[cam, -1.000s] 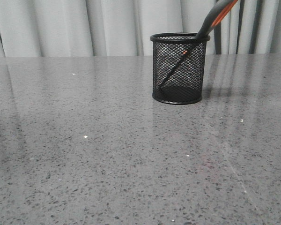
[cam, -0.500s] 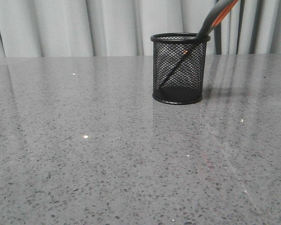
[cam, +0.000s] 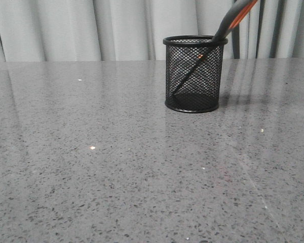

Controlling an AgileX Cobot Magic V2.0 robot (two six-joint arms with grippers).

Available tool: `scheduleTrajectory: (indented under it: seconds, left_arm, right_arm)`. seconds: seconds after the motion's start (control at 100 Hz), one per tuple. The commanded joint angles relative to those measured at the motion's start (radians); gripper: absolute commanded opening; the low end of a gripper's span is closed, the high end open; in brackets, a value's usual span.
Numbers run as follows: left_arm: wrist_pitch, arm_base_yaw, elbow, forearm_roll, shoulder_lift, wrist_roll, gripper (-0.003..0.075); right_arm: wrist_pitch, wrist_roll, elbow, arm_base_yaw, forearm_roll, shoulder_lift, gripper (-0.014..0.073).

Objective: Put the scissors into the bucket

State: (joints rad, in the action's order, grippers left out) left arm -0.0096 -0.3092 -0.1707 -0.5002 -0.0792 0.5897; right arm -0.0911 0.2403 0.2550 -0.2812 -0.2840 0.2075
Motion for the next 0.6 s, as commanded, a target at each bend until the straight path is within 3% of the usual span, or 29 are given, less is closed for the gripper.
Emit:
scheduleTrajectory:
  seconds: [0.0, 0.45, 0.53, 0.59]
  left_arm:
    - [-0.073, 0.004, -0.026, -0.009, -0.012, -0.013, -0.0020]
    - [-0.073, 0.004, -0.022, -0.007, -0.012, -0.013, -0.0020]
    - [-0.073, 0.019, -0.011, 0.053, -0.012, -0.029, -0.0020]
    - [-0.058, 0.052, 0.001, 0.144, -0.012, -0.118, -0.0020]
  right_arm:
    - [0.081, 0.002, 0.028, -0.001, -0.004, 0.006, -0.0046]
    - [0.081, 0.002, 0.028, -0.001, -0.004, 0.006, -0.0046]
    - [0.081, 0.002, 0.028, -0.001, -0.004, 0.006, -0.0046]
    - [0.081, 0.002, 0.028, -0.001, -0.004, 0.006, -0.0046]
